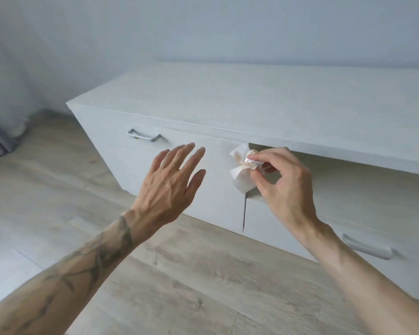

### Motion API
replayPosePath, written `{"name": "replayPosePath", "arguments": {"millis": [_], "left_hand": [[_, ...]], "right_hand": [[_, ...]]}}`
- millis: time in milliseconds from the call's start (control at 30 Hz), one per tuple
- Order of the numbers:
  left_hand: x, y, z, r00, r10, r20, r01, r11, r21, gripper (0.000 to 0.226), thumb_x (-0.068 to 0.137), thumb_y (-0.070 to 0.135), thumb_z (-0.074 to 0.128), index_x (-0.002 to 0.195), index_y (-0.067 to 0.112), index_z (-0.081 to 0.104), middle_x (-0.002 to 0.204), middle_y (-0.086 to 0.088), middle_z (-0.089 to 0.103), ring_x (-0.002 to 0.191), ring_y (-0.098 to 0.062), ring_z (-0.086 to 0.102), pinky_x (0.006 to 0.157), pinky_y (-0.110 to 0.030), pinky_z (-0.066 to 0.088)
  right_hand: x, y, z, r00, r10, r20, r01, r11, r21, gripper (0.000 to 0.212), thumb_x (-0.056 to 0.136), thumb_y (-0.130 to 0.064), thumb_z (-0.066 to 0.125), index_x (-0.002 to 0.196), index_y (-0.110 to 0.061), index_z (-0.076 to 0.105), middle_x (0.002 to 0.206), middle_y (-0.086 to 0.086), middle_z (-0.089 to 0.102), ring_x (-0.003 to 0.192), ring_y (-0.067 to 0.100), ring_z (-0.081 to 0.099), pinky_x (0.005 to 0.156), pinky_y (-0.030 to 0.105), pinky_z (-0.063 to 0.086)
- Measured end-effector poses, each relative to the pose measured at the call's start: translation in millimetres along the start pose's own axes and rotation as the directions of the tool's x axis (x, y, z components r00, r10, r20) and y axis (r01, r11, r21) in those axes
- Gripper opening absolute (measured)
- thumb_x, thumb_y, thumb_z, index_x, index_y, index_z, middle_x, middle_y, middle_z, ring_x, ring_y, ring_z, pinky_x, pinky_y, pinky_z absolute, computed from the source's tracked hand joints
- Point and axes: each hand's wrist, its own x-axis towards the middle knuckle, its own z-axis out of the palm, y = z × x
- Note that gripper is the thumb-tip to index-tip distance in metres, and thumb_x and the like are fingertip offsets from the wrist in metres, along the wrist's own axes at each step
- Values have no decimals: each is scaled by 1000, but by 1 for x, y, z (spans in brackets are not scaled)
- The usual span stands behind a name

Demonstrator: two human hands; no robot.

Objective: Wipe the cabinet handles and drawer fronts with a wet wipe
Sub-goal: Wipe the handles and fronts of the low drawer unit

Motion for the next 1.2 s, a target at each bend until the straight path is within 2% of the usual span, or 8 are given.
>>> {"name": "replayPosePath", "arguments": {"millis": [200,333,467,567,700,867,1000,1200], "left_hand": [[21,-108,-23,1000,24,-17,-24,1000,-4,61,112,47,28,162,16,46,165,-10,44,153,-32,42,127,-50,28],[40,-177,-22,995,80,-57,-81,997,-8,60,112,46,30,162,17,45,165,-10,45,152,-33,42,127,-50,29],[60,-236,-11,987,130,-90,-133,991,-20,57,113,43,33,162,18,44,165,-10,44,152,-32,41,127,-50,28],[75,-270,2,983,148,-111,-153,987,-45,56,113,42,33,162,18,44,166,-11,43,153,-32,39,128,-50,26],[92,-299,23,974,184,-130,-195,978,-77,54,114,40,32,162,17,44,165,-13,43,153,-33,38,128,-51,25],[98,-314,46,971,180,-156,-201,972,-124,52,116,36,29,160,15,47,163,-11,46,151,-33,41,127,-50,28],[100,-320,57,955,201,-219,-230,966,-118,50,117,34,30,159,14,47,162,-11,48,150,-33,43,125,-49,30],[101,-325,71,927,217,-305,-255,963,-91,48,117,31,31,159,13,47,159,-11,51,147,-33,46,124,-49,31]], "right_hand": [[47,-52,63,999,-45,-19,43,991,-125,18,91,-5,78,106,-16,81,106,-3,70,93,5,66,83,17,51],[67,-74,105,998,-22,-53,11,980,-199,21,90,-4,78,106,-18,81,105,-5,70,91,8,66,83,19,52],[79,-85,147,997,21,-74,-38,969,-245,21,91,-4,79,106,-19,81,103,-7,70,86,6,65,81,14,51],[85,-89,173,995,55,-77,-74,963,-259,24,91,0,78,107,-17,81,103,-4,70,83,11,67,80,23,56],[88,-92,203,991,88,-100,-110,963,-248,26,92,1,76,111,-16,79,105,-2,71,84,15,71,81,33,60],[85,-89,239,992,111,-58,-120,972,-202,31,94,6,72,117,-14,77,110,-1,64,91,15,73,81,32,62],[88,-78,269,988,122,-90,-138,971,-193,28,93,12,71,112,-7,80,111,6,62,96,18,71,85,34,63],[77,-63,295,989,-30,-146,-22,939,-343,23,89,3,80,111,-4,80,112,8,69,89,12,68,89,23,57]]}}
